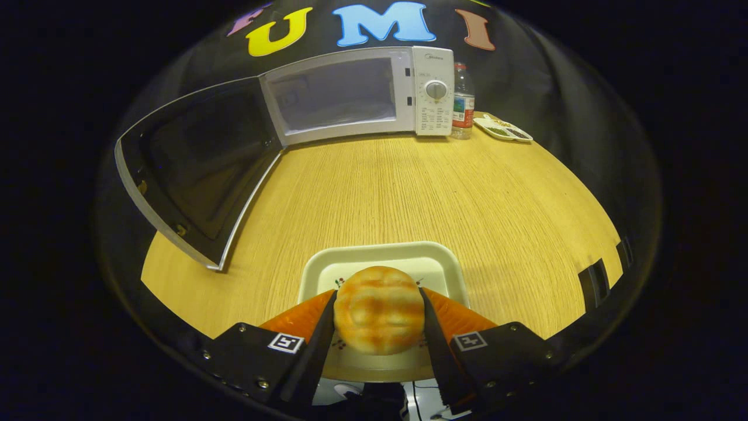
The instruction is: Open the microwave, put the food inside, and close the microwave door.
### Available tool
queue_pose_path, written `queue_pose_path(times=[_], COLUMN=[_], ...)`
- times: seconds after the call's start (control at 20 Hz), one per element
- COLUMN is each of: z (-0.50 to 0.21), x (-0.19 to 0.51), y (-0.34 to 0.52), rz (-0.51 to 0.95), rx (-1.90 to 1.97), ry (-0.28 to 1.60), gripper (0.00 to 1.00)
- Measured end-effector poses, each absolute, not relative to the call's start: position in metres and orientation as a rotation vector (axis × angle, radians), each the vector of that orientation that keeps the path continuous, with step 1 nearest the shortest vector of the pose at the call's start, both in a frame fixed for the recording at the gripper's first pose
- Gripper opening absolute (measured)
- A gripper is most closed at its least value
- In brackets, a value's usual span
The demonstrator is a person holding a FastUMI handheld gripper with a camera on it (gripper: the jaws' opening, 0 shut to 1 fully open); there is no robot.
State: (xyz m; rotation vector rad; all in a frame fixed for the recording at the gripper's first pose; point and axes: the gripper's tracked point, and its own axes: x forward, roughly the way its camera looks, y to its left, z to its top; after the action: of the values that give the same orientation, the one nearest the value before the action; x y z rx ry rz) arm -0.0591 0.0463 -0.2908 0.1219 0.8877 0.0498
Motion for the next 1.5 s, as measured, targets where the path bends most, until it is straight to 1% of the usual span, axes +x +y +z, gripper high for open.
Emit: queue_pose_path(times=[0.2,0.7,0.95,1.3,1.5], z=[-0.265,-0.221,-0.210,-0.196,-0.193], x=[-0.029,0.058,0.099,0.150,0.185], y=[0.058,0.080,0.090,0.115,0.124], rz=[0.074,0.129,0.151,0.224,0.224], rx=[0.272,0.476,0.600,0.649,0.676], ry=[0.833,0.735,0.703,0.637,0.596], gripper=[0.78,0.78,0.78,0.77,0.77])
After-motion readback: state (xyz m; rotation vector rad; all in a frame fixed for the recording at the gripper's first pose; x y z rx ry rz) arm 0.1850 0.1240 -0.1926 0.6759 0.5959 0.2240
